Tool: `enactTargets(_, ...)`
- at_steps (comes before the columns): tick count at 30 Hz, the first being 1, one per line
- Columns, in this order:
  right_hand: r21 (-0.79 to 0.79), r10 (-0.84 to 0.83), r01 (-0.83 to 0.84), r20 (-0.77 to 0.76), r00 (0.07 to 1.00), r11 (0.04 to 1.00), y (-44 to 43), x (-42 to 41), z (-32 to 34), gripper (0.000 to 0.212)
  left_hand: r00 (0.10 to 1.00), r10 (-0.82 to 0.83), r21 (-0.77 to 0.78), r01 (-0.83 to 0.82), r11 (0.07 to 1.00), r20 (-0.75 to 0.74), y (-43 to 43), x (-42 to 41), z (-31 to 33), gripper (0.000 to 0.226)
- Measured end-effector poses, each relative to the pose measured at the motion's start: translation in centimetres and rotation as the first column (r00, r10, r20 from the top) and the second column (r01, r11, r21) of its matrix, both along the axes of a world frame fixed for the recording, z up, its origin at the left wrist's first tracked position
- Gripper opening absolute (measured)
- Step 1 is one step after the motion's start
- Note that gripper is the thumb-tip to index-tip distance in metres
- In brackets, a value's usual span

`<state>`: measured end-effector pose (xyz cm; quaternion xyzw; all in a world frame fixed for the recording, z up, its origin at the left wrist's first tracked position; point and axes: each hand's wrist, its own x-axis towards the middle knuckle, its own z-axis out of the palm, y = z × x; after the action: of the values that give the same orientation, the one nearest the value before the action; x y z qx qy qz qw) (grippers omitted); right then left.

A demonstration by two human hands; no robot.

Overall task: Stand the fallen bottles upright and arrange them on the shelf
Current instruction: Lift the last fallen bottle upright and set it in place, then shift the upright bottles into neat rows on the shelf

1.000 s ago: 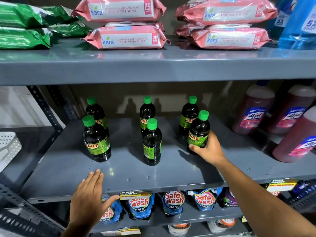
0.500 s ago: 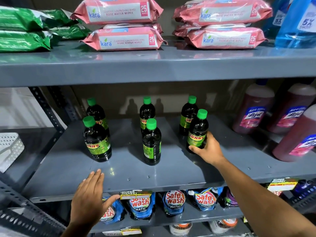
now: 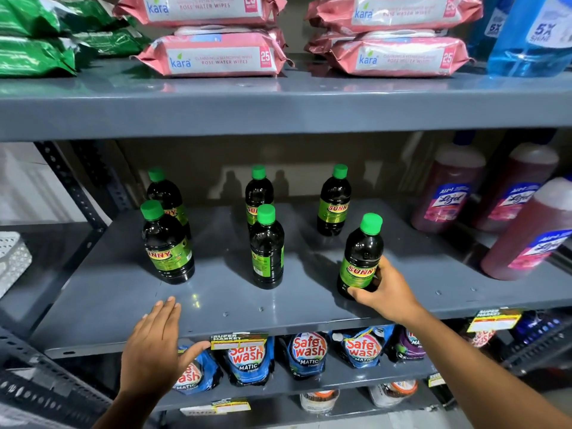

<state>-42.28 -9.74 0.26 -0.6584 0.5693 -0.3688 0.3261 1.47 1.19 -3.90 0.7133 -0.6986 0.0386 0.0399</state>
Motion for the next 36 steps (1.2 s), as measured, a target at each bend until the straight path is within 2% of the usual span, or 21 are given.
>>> enactTargets(8,-0.01,-0.007,0.007,0.054,0.999,1.0,1.0,0.4,0.2,0.062,1.0,0.0,-0.021,0.0,1.0,-0.011,-0.1,-0.1,0.1,0.104)
enactTargets(10,-0.016,0.008,-0.007,0.077,0.997,1.0,1.3,0.6,0.2,0.073,1.0,-0.004,-0.022,0.004,1.0,-0.002,0.0,-0.1,0.1,0.103)
enactTargets(11,-0.052,-0.022,0.026,0.073,0.997,0.998,1.7,0.8,0.2,0.086,1.0,0.0,-0.02,0.0,1.0,0.002,0.1,0.0,0.1,0.102)
enactTargets(13,-0.29,-0.198,0.198,0.027,0.98,0.936,2.7,1.5,1.1,0.107,1.0,0.001,-0.018,-0.001,1.0,0.005,0.1,0.1,0.0,0.101)
enactTargets(14,-0.47,-0.272,0.259,0.041,0.961,0.844,3.1,2.2,1.9,0.106,1.0,-0.003,-0.021,0.003,1.0,0.008,0.1,0.1,0.1,0.101)
enactTargets(16,-0.704,-0.247,0.24,0.095,0.964,0.669,3.7,4.1,3.8,0.084,1.0,-0.005,-0.009,0.005,1.0,0.004,0.2,0.3,-0.1,0.1)
enactTargets(17,-0.752,-0.18,0.184,0.087,0.98,0.633,3.8,5.4,4.6,0.071,1.0,-0.007,-0.01,0.007,1.0,-0.001,0.2,0.3,-0.1,0.1)
enactTargets(18,-0.757,-0.108,0.118,0.064,0.992,0.642,3.7,6.9,5.2,0.061,1.0,-0.011,-0.012,0.011,1.0,-0.008,0.1,0.3,-0.1,0.1)
enactTargets(20,-0.645,0.016,0.011,0.036,0.999,0.764,3.5,10.2,6.0,0.056,1.0,-0.013,-0.019,0.013,1.0,-0.009,0.1,0.3,-0.1,0.099)
enactTargets(23,-0.352,0.046,-0.026,0.047,0.998,0.936,2.3,14.3,5.1,0.079,0.999,-0.023,-0.025,0.023,0.999,-0.022,0.1,0.2,0.0,0.099)
enactTargets(25,-0.178,0.011,0.0,0.065,0.998,0.984,1.1,15.9,4.4,0.097,1.0,-0.023,-0.037,0.022,0.999,-0.021,0.4,0.2,0.0,0.098)
enactTargets(27,-0.077,-0.025,0.03,0.072,0.997,0.997,-0.2,16.9,4.1,0.104,0.999,-0.022,-0.054,0.02,0.998,-0.029,0.9,0.4,-0.1,0.096)
enactTargets(28,-0.07,-0.027,0.032,0.072,0.997,0.997,-0.7,17.2,4.0,0.1,0.999,-0.021,-0.056,0.019,0.998,-0.03,1.2,0.5,-0.3,0.096)
enactTargets(31,-0.143,-0.02,0.022,0.015,1.0,0.989,-1.8,18.0,3.8,0.069,1.0,-0.012,-0.056,0.011,0.998,-0.024,2.1,0.8,-0.6,0.095)
enactTargets(36,-0.142,0.006,-0.002,0.031,0.999,0.99,-2.4,17.7,3.3,0.055,0.999,-0.019,-0.07,0.016,0.997,-0.034,2.8,1.0,-1.2,0.092)
